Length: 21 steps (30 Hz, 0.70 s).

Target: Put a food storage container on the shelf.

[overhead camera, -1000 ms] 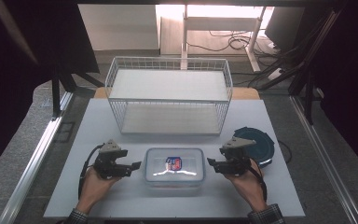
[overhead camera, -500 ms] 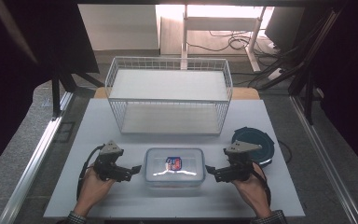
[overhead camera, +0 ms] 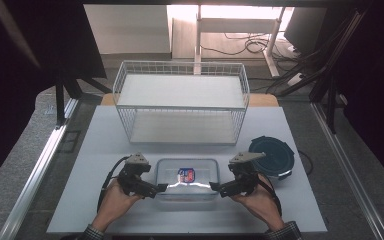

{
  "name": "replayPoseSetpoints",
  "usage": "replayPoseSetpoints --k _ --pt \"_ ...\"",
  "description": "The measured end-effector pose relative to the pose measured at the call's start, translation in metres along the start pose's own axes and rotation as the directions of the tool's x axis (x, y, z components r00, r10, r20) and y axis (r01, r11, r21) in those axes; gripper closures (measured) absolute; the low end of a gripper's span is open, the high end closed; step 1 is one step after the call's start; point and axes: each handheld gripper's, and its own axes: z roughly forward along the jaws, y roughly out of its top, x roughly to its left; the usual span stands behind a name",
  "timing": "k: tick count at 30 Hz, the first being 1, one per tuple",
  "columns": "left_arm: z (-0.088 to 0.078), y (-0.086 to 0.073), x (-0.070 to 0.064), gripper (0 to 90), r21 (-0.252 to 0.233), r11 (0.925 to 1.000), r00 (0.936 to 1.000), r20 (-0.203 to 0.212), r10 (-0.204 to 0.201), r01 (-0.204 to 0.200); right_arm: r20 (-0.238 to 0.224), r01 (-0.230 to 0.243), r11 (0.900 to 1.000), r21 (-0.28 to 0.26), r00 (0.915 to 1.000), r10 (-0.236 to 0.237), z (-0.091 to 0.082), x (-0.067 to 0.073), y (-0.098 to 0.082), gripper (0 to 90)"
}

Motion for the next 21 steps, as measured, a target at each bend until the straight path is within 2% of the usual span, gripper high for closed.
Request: replayPoseSetpoints --k 2,5,7,9,10,12,14,15,16,17,19,21 --pt "0.005 0.001 0.003 1.2 0.017 0.9997 0.9998 0.008 -0.019 0.019 -0.023 -0.016 1.000 0.016 0.9996 0.017 0.007 0.000 0.002 2.2" --pt "0.008 -0.002 0.009 0.0 0.024 0.9985 0.9967 0.063 -0.051 0.049 -0.064 -0.039 0.999 0.036 0.9971 0.042 0.016 -0.001 0.004 1.8" --pt "0.010 -0.003 0.012 0.0 0.037 0.9963 0.9906 0.110 -0.081 0.078 -0.105 -0.081 0.995 0.052 0.9907 0.086 0.021 -0.004 0.005 1.8" --pt "0.015 -0.005 0.014 0.0 0.057 0.9944 0.9805 0.171 -0.097 0.088 -0.154 -0.131 0.988 0.076 0.9779 0.141 0.026 -0.009 0.004 1.9" --pt "0.017 -0.005 0.013 0.0 0.056 0.9937 0.9790 0.174 -0.106 0.097 -0.182 -0.156 0.984 0.092 0.9685 0.170 0.028 -0.011 0.003 2.6" --pt "0.014 -0.005 0.011 0.3 0.052 0.9952 0.9826 0.162 -0.091 0.084 -0.214 -0.190 0.975 0.117 0.9536 0.212 0.032 -0.012 0.001 2.6" --pt "0.011 -0.006 0.009 1.8 0.057 0.9952 0.9841 0.154 -0.088 0.080 -0.213 -0.207 0.969 0.134 0.9491 0.232 0.029 -0.011 0.001 7.1" --pt "0.009 -0.007 0.010 4.1 0.050 0.9937 0.9816 0.158 -0.107 0.100 -0.212 -0.203 0.970 0.138 0.9503 0.229 0.025 -0.012 0.001 11.4" --pt "0.006 -0.009 0.013 7.2 0.048 0.9910 0.9759 0.174 -0.131 0.125 -0.213 -0.195 0.972 0.130 0.9523 0.219 0.021 -0.012 0.001 15.8" --pt "0.004 -0.011 0.013 12.5 0.045 0.9898 0.9733 0.181 -0.141 0.135 -0.211 -0.203 0.972 0.118 0.9513 0.225 0.017 -0.012 -0.001 20.2" --pt "-0.001 -0.015 0.011 18.8 0.045 0.9882 0.9697 0.191 -0.152 0.146 -0.220 -0.230 0.968 0.099 0.9440 0.246 0.012 -0.014 -0.004 26.9" --pt "-0.006 -0.018 0.007 23.3 0.044 0.9907 0.9740 0.183 -0.134 0.128 -0.237 -0.257 0.963 0.080 0.9336 0.268 0.006 -0.015 -0.007 34.8"
